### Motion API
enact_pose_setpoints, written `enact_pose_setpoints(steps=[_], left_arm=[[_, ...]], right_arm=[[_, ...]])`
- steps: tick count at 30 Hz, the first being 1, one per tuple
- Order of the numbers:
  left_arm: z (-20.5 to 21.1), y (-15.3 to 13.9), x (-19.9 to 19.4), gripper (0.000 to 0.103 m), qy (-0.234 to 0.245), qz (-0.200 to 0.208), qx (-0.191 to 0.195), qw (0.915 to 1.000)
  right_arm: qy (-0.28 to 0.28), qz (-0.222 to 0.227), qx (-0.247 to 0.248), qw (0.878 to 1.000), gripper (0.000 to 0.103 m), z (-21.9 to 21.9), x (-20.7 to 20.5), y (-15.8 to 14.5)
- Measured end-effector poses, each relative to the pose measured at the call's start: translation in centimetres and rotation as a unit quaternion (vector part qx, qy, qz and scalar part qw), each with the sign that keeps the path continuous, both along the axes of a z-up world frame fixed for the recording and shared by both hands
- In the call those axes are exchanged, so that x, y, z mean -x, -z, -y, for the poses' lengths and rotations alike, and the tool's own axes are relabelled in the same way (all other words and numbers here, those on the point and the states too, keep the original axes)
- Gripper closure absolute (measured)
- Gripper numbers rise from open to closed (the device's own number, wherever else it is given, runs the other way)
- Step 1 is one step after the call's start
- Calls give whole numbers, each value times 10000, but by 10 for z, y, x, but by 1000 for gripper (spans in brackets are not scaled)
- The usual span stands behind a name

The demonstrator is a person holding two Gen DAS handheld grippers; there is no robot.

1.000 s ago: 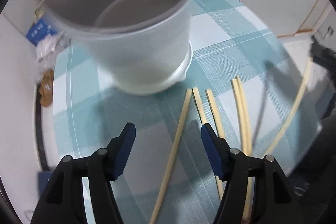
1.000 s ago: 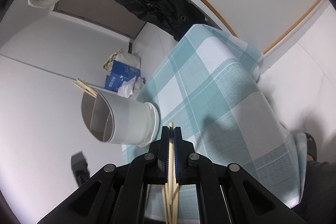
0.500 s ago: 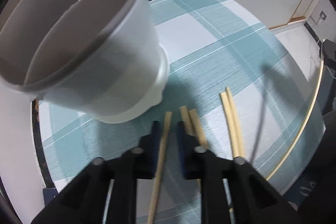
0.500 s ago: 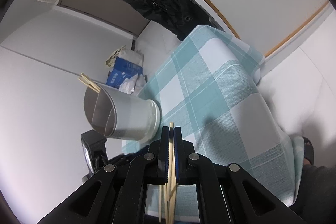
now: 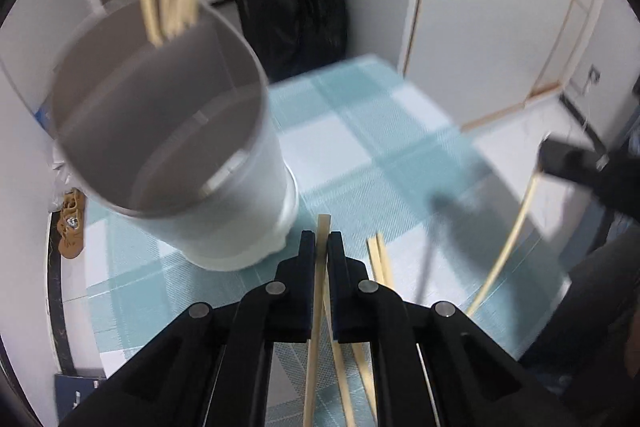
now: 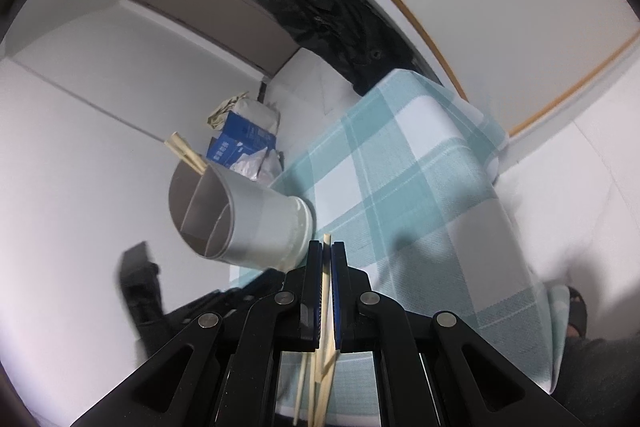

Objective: Organize utensils
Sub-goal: 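Carry both held chopsticks up over the white holder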

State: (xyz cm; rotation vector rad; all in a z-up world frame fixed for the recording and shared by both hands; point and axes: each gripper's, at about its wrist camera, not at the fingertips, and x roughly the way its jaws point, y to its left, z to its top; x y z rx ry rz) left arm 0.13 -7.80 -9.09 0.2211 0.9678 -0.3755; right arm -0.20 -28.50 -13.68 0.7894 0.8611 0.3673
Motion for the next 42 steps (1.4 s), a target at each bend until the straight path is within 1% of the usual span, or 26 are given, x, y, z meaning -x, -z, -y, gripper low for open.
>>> enact_pose_setpoints(steps=[3,6,9,10,14,16,18,21,25,27,29,33,38,42], left_arm=[[-11,-25,4,101,-129,391,422,9983],[-25,-51,8,101,-316,744,840,9932],[-33,-66,9,101,-387,1007,1112,9879],[-34,-71,11,101,-389,1137,1141,9862],[-25,-70,7,101,-285,1352,1045,9849],[-25,-69,4,101,-260,1318,1045,9854],[-37,-75,17,101,-273,1322,1076,9850],[-42,-83,18,102,-312,1306,1147,9843],[-49,-100,20,102,-388,1378,1223,9821],[-52,-112,23,102,-427,1454,1261,9804],[-54,-127,23,102,-495,1531,1213,9795],[-59,-150,20,102,-595,1592,1168,9785],[-72,-175,9,102,-773,1692,1169,9756],[-84,-184,-2,102,-973,1753,1125,9732]], right_arm=[[-98,349,286,9989,100,-11,3,-15],[-268,739,488,9957,100,-26,9,-30],[-383,1064,731,9909,100,-39,15,-43],[-421,1157,802,9891,100,-44,16,-47],[-547,1456,1168,9809,100,-65,19,-61],[-607,1547,1357,9767,100,-74,16,-69],[-619,1642,1464,9735,100,-80,15,-76],[-637,1750,1565,9700,100,-87,15,-86],[-629,1891,1710,9649,100,-91,14,-101],[-627,1963,1702,9636,100,-91,13,-108],[-590,2059,1706,9618,100,-90,12,-118],[-549,2110,1732,9604,100,-86,3,-131],[-549,2278,1724,9567,100,-86,-10,-163],[-632,2484,1778,9501,100,-96,-24,-189]])
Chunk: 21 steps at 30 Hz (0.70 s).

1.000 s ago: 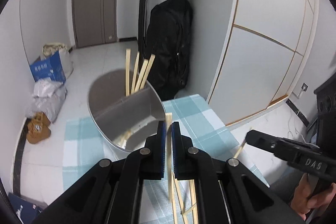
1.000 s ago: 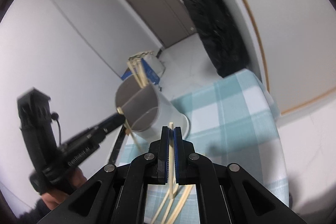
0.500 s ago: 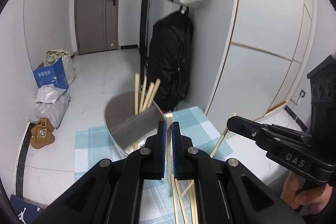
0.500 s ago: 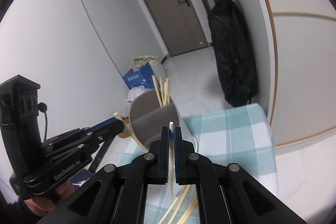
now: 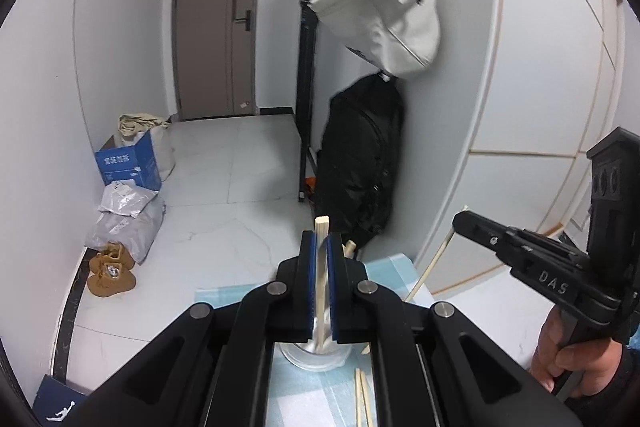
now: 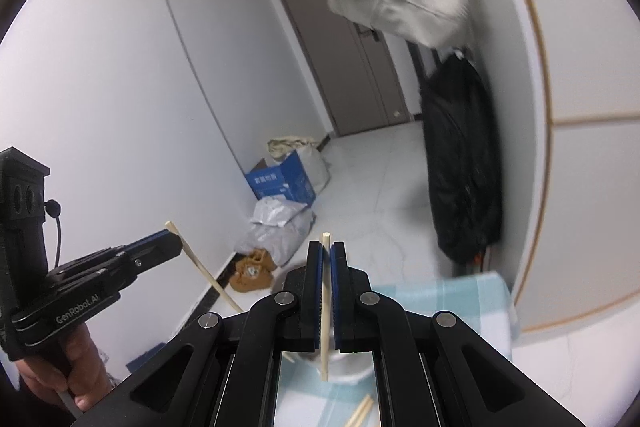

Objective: Organize utensils
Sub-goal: 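Carry both held chopsticks up over the white holder, then lower the chopsticks into the holder and open both tools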

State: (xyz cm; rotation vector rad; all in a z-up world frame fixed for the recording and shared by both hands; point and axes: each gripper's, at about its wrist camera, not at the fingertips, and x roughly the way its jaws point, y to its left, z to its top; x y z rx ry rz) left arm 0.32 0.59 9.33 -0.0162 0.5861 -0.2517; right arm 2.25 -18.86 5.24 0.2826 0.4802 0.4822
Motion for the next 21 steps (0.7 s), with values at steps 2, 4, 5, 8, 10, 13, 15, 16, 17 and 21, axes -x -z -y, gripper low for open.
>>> enact_pose_setpoints(steps=[2,4,5,8,10,13,15,16,17,21], left_arm=[[-7,-3,-9,102,-119,5,-43,9999],[-14,-5,-16,102,-214,-13,-2,9998],[-17,-6,-20,102,-256,1,9,9997],[-24,-5,-32,102,-364,0,75,9993],[-27,-3,-39,102,-400,-8,136,9991],[-30,0,-49,102,-435,-31,225,9988],[-31,2,-55,102,-439,-63,246,9987],[-31,6,-58,102,-419,-83,268,9987],[-32,6,-59,102,-429,-91,259,9987],[-32,16,-66,101,-369,-215,207,9989]], right_arm=[[-90,92,35,9999,100,-8,-8,-12],[-138,155,60,9998,100,-15,-16,-21],[-167,167,53,9997,100,-19,-22,-25],[-185,244,62,9995,100,-27,-35,-32],[-180,272,50,9995,100,-31,-44,-34],[-118,274,-9,9996,100,-35,-57,-33],[-89,245,-30,9997,100,-38,-67,-30],[-65,251,-32,9997,100,-39,-70,-29],[-58,250,-25,9997,100,-40,-74,-26],[-93,137,-60,9998,100,-47,-89,-18]])
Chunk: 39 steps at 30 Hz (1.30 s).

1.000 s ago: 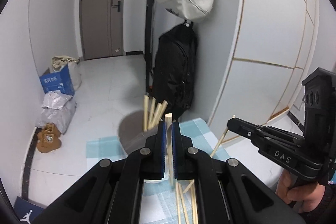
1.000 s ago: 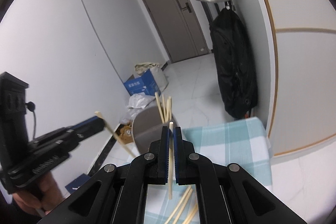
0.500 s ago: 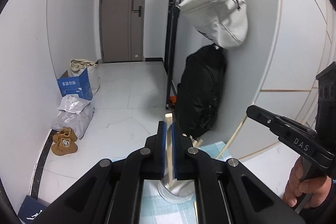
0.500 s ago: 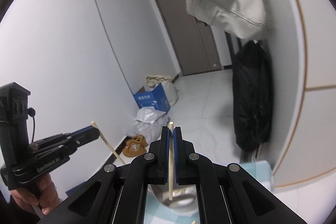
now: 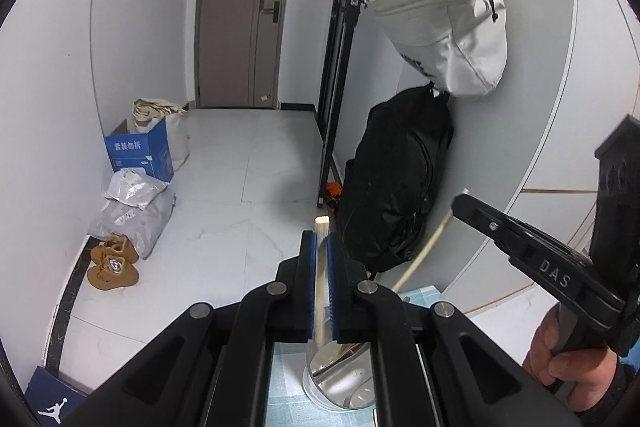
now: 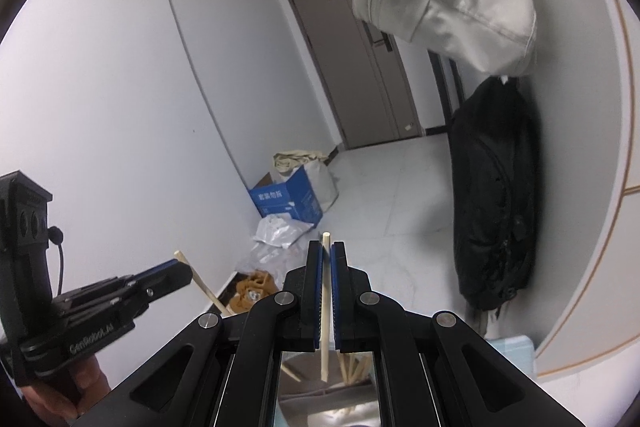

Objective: Organize utensils
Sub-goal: 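Lower the chopsticks into the holder and open both tools, then withdraw both open tools from the holder toward the remaining chopsticks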

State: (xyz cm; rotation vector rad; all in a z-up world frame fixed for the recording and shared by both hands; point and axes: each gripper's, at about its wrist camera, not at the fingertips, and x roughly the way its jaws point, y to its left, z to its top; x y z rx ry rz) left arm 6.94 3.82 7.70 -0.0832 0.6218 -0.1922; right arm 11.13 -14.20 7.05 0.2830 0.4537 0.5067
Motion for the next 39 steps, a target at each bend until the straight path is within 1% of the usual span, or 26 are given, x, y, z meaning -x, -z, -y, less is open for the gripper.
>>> enact_pose_setpoints(steps=[2,6,10,13,15,17,18,19,20,21,22,24,26,28,29,32,33,36,37,39], left_arm=[[0,4,-4,102,30,-67,-37,10000],[0,15,-13,102,74,-310,12,9995],[2,22,-16,102,175,-398,36,9990],[1,30,-22,102,348,-567,208,9976],[2,36,-24,101,464,-698,282,9961],[4,40,-27,91,578,-844,300,9943],[4,43,-28,77,636,-949,323,9929],[4,45,-29,64,725,-1061,424,9908],[1,46,-28,60,784,-1099,578,9892],[0,47,-26,55,735,-1087,591,9896],[-1,46,-23,55,618,-1052,506,9912],[-4,45,-17,54,497,-968,416,9932],[-8,43,-12,47,356,-958,390,9940],[-10,41,-6,46,179,-839,350,9957],[-10,40,-5,45,136,-809,338,9961],[-11,40,1,45,32,-840,361,9958],[-10,41,1,45,9,-845,366,9958],[-2,40,11,45,-68,-786,231,9966],[2,39,16,45,-69,-733,185,9971],[6,36,23,45,-51,-675,122,9976]], right_arm=[[-39,-48,11,10000,100,-4,-4,5],[-135,-121,82,9998,100,-11,-13,14],[-240,-132,291,9992,100,-20,-16,25],[-388,-212,419,9981,100,-24,-17,35],[-534,-346,412,9971,97,-26,-19,42],[-589,-497,402,9962,97,-27,-19,50],[-606,-567,375,9958,95,-26,-18,54],[-598,-648,393,9953,90,-25,-18,57],[-572,-717,409,9949,74,-23,-18,60],[-554,-769,382,9948,68,-20,-17,62],[-532,-782,275,9951,68,-13,-13,64],[-452,-760,255,9958,67,-4,-6,65],[-325,-763,252,9962,65,7,3,68],[-262,-791,197,9963,64,17,10,69],[-199,-796,182,9965,61,22,13,69],[-89,-800,90,9967,59,33,24,67],[-68,-792,70,9968,55,36,28,67],[-20,-741,29,9972,48,42,40,62],[-27,-724,18,9974,48,43,44,60],[-18,-649,3,9979,43,46,53,56]])
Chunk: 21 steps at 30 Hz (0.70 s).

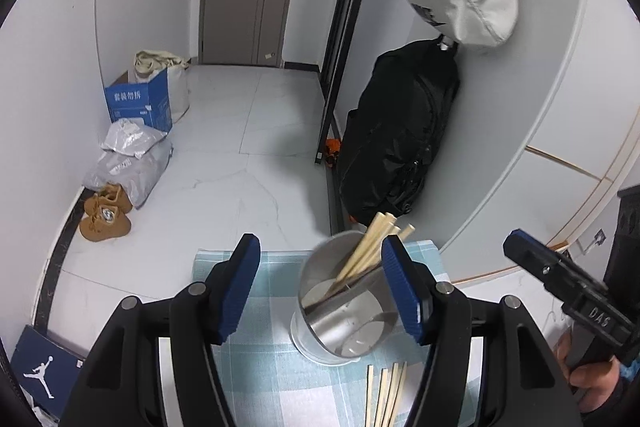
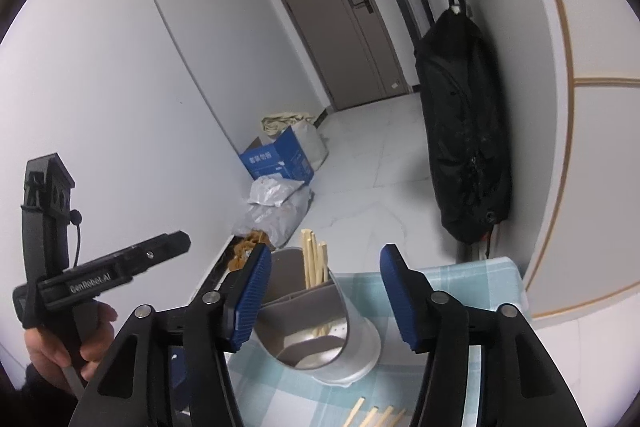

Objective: Organize utensils
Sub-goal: 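Withdraw both open tools from the holder toward the remaining chopsticks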

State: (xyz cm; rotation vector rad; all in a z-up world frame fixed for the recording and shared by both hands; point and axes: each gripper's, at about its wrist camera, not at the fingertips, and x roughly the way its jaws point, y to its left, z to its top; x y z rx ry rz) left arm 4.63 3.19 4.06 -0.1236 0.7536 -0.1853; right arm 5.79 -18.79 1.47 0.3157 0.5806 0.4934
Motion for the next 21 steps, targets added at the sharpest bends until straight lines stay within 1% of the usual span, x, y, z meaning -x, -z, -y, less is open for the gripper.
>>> enact_pose_setpoints(steps=[3,5,6,13,15,21], left_arm=[[7,-5,11,44,22,104,-119,9999],[12,-7,18,35,35,122,-155,9998],[14,-8,21,33,47,144,-146,9998],[25,-6,45,33,39,269,-171,9995],[28,-4,51,33,66,303,-173,9994],[38,12,68,33,144,301,-302,9990]], right_arm=[[47,125,-28,9999,38,5,13,-6],[85,185,-59,9998,37,9,23,-10],[107,202,-75,9997,34,10,27,-11],[187,278,-85,9994,31,21,53,-9],[197,291,-87,9993,28,24,57,-6],[259,249,-49,9993,24,26,71,14]])
